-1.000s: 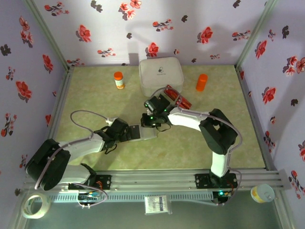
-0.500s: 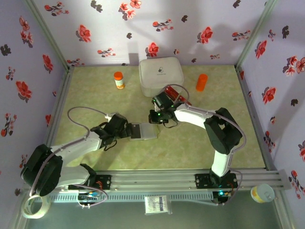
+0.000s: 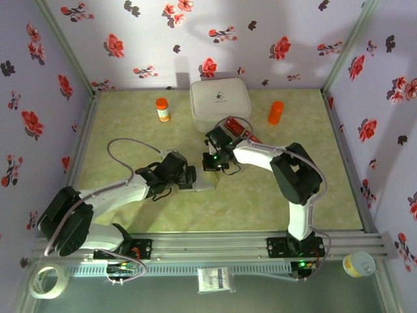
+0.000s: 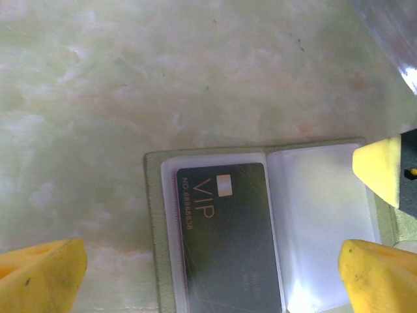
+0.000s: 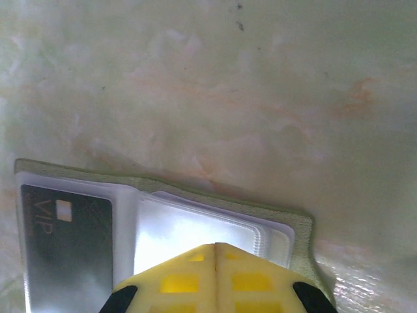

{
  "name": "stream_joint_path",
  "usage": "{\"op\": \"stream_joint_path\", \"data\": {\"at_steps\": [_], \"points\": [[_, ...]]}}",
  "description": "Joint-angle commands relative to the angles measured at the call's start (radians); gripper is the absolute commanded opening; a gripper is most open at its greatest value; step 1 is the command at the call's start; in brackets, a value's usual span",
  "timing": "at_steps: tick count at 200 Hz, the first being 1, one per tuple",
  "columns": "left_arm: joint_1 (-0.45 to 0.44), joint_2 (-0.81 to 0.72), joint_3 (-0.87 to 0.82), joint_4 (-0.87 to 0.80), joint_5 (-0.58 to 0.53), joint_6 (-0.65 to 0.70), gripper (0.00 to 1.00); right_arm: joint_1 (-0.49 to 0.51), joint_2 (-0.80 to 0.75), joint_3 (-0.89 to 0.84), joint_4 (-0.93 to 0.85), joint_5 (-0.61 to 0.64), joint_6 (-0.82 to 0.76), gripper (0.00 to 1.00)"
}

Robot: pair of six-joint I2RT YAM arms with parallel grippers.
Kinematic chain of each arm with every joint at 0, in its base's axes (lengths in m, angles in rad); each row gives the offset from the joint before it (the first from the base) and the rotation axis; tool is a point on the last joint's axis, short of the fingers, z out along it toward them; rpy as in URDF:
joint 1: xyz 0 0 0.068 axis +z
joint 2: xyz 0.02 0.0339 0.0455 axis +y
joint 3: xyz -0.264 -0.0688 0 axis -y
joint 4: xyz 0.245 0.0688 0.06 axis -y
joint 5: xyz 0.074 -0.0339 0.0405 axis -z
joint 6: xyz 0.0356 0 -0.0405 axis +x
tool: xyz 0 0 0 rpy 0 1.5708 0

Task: Put the credit cards into the card holder

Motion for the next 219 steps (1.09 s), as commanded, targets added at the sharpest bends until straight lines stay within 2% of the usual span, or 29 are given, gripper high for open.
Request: {"op": "stream_joint_path", "data": {"at_steps": [1,70,219], "points": [[-0.019,0.030,0.018,0.030,0.009,-0.014,1.00,-0.010,0.021,0.027,-0.025,-0.017,-0.021,0.04],[-0.033,0.078,-0.003,0.098,0.018,0.009,1.00,-0.004,0.069,0.007,0.025,-0.094,0.009,0.01],[-0.036,0.172,-0.084,0.184,0.032,0.021,0.98,0.013,0.057,-0.059,0.131,-0.114,0.096,0.00]]}}
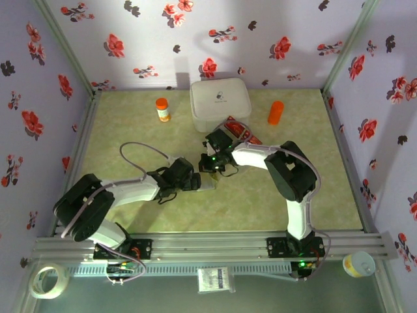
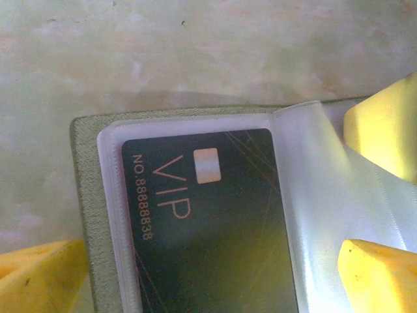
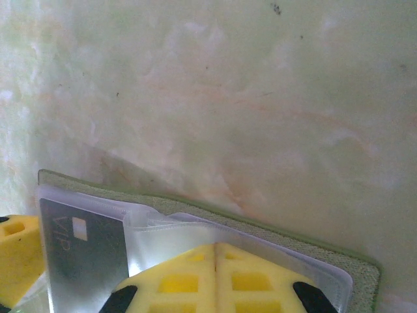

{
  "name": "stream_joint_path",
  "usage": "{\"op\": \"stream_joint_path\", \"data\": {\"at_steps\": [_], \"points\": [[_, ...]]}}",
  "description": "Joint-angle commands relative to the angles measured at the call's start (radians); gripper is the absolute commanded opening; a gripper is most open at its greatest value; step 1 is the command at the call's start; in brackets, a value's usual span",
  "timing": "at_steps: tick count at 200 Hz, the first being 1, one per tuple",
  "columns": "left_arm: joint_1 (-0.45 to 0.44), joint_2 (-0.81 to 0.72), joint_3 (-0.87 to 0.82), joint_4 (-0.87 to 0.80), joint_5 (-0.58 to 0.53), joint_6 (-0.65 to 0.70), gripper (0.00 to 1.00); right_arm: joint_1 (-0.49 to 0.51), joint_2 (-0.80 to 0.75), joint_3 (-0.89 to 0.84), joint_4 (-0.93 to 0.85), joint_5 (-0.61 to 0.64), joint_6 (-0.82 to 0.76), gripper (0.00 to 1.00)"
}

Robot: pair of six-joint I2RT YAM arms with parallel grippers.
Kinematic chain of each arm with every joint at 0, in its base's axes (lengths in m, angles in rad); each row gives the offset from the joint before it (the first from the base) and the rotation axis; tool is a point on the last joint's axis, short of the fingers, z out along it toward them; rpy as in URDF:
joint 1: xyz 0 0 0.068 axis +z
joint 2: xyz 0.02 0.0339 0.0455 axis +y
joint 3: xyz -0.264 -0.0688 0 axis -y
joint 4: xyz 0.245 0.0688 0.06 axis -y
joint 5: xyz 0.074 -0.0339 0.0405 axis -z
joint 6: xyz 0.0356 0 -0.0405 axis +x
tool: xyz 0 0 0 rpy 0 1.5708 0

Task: Put the credit cards into the card holder

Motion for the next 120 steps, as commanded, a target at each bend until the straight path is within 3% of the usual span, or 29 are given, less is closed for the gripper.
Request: {"op": "stream_joint_path", "data": {"at_steps": [1,21,67,120], "points": [[-0.007,0.023,-0.034,0.026,0.008,0.013,0.98,0.009,0.006,-0.023,-0.016,-0.008,0.019,0.00],[-0.007,0.022,-0.044,0.030,0.006,0.012,0.96,0.006,-0.010,-0.022,-0.021,-0.001,0.017,0.04],[-0.007,0.021,-0.061,0.046,0.008,0.004,0.92,-0.019,-0.087,-0.048,-0.024,0.039,0.023,0.30],[-0.006,0.016,-0.068,0.048,0.008,0.006,0.92,-0.023,-0.076,-0.070,0.009,0.035,0.047,0.40]]}}
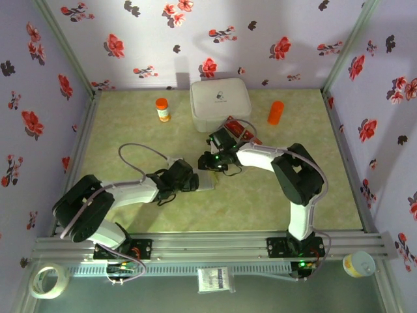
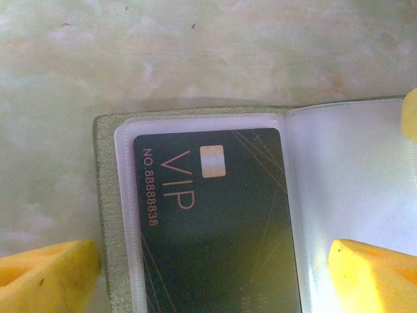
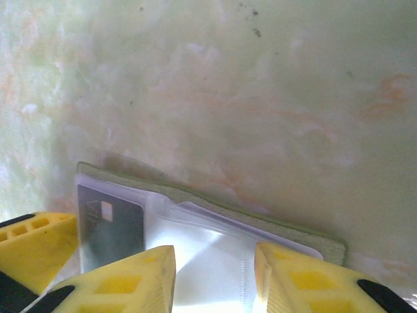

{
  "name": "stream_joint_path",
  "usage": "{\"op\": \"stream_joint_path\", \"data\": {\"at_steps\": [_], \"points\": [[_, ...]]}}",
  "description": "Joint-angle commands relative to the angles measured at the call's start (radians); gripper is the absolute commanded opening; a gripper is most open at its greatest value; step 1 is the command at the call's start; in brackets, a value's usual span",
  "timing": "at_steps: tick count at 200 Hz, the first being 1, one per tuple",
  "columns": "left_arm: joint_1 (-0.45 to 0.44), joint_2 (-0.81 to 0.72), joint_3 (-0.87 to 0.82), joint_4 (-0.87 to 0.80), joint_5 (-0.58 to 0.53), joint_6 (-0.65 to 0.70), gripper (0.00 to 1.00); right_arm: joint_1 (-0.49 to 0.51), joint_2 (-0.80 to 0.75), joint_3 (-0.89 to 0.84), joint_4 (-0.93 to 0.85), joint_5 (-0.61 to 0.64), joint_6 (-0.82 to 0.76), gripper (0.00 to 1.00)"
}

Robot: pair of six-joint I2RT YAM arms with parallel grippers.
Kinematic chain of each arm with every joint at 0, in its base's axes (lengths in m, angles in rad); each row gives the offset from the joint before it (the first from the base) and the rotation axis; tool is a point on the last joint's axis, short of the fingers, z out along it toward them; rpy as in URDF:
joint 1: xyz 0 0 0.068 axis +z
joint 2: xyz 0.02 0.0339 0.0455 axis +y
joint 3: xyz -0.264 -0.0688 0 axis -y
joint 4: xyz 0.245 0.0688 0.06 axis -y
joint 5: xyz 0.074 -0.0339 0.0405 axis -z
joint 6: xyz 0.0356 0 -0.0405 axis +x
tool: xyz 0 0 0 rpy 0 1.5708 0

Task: Put the credit cards into the card holder

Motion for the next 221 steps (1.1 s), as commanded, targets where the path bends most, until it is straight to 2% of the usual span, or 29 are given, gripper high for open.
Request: {"op": "stream_joint_path", "data": {"at_steps": [1,54,85,113,221], "points": [[-0.004,0.023,-0.035,0.004,0.034,-0.003,0.92,-0.004,-0.004,-0.023,0.003,0.015,0.018,0.40],[-0.004,0.025,-0.031,0.006,0.034,-0.003,0.92,-0.004,0.032,-0.019,0.050,-0.053,0.041,0.40],[-0.004,0.022,-0.031,0.004,0.034,-0.003,0.92,-0.003,0.036,-0.014,0.061,-0.090,0.043,0.36],[-0.004,0.012,-0.031,0.003,0.032,-0.003,0.92,-0.002,0.012,-0.017,0.057,-0.088,0.045,0.33],[0.002,-0.106,-0.021,-0.047,0.023,0.004,0.95,0.040,-0.076,-0.007,-0.012,-0.034,0.038,0.36]]}}
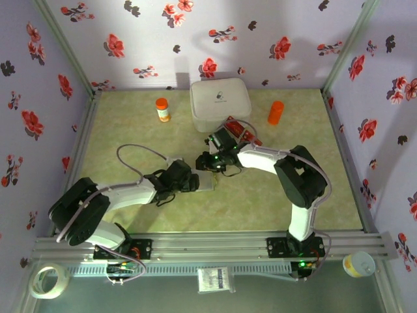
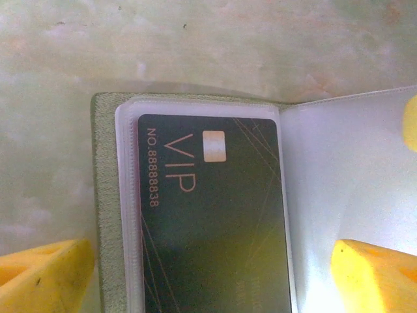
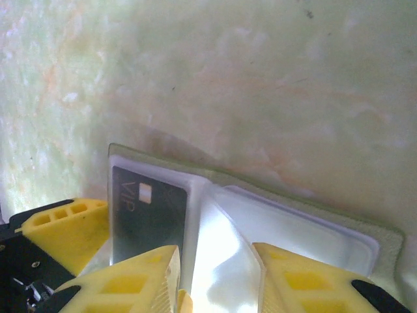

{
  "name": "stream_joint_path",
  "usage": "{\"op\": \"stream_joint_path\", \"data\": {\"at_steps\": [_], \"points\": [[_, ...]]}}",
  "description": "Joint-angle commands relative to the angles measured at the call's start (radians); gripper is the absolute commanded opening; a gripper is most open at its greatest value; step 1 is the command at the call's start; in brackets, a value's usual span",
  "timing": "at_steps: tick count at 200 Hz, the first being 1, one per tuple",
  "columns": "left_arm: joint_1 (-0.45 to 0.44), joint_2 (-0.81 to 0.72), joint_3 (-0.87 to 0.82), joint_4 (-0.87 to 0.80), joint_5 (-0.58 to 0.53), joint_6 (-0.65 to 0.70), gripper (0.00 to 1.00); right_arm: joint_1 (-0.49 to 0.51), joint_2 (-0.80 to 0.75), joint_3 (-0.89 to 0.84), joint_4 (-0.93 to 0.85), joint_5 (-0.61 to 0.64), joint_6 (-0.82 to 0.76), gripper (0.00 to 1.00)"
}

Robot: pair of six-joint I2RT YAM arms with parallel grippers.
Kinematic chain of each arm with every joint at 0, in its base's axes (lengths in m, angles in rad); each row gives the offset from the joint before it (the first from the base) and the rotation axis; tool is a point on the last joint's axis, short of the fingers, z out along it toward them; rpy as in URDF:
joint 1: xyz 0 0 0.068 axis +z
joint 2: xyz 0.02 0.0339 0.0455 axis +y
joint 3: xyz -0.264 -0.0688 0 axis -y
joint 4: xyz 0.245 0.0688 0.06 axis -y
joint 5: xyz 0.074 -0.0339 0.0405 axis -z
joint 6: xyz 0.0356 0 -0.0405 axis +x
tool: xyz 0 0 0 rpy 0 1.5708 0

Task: Put the credit cards into the card holder

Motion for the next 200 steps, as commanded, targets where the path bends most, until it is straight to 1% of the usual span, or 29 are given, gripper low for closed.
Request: {"op": "stream_joint_path", "data": {"at_steps": [1,49,91,107,149,200], "points": [[0.002,-0.060,-0.008,-0.040,0.003,0.004,0.95,0.019,-0.037,0.009,-0.040,0.024,0.009,0.36],[0.040,-0.244,-0.035,-0.117,-0.036,-0.009,0.96,0.074,-0.043,0.032,-0.028,0.036,0.050,0.47],[0.090,-0.427,-0.082,-0.192,-0.065,-0.036,0.96,0.124,0.001,0.066,0.019,0.043,0.107,0.54],[0.101,-0.477,-0.092,-0.222,-0.072,-0.038,0.97,0.138,0.030,0.081,0.040,0.043,0.126,0.61],[0.119,-0.535,-0.111,-0.261,-0.080,-0.046,0.97,0.150,0.109,0.106,0.128,0.029,0.182,0.64],[0.125,-0.524,-0.134,-0.247,-0.080,-0.055,0.97,0.148,0.148,0.103,0.186,0.023,0.232,0.64]]}}
